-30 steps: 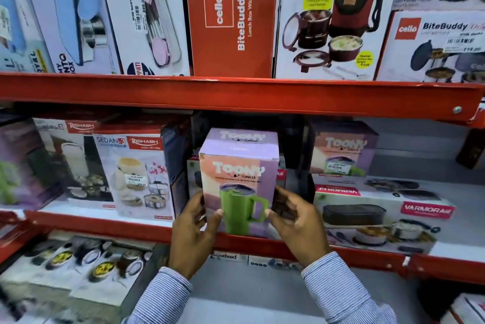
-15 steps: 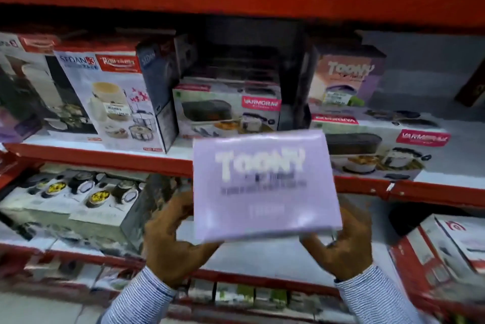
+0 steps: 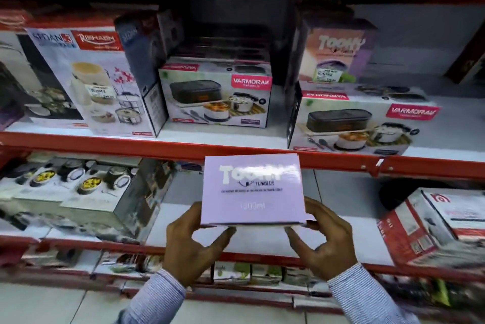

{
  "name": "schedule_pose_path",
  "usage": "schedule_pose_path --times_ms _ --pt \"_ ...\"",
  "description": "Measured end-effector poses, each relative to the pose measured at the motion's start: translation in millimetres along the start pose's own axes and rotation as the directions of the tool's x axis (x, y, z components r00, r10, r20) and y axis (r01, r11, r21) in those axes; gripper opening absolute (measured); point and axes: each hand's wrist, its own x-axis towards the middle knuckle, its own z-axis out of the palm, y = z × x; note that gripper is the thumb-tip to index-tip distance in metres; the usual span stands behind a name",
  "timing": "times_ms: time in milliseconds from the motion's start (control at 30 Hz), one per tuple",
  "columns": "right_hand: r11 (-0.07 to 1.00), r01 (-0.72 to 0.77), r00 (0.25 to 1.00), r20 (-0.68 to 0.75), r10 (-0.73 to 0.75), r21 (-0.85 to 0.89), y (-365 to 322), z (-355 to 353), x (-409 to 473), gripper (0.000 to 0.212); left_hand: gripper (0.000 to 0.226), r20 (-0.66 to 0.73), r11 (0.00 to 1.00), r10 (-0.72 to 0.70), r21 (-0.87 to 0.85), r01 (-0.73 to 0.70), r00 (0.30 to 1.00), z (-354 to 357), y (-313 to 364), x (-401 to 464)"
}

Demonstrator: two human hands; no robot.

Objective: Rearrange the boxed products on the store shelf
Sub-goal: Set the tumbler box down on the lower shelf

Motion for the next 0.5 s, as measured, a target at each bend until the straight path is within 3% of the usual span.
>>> schedule_pose_path --times_ms 100,300,500 --pt "0.981 -0.186 0.981 0.064 0.183 0.045 35.1 12.0 -12.4 0.060 0.048 0.075 0.992 -0.117 -0.043 0.121 0.990 21.3 -25.2 -0.7" --pt "0.847 -0.530 0.834 0.203 0.513 0.039 103.4 47.3 -24.8 0.044 0.043 0.244 0.937 -0.342 0.024 0.347 0.907 71.4 -76.9 6.6" --pt "0.784 -0.607 0.747 0.242 0.619 -0.132 137.7 68.6 -36.1 0.047 0.036 0.279 0.888 -0.460 0.146 0.436 0.843 99.4 -111.0 -5.3"
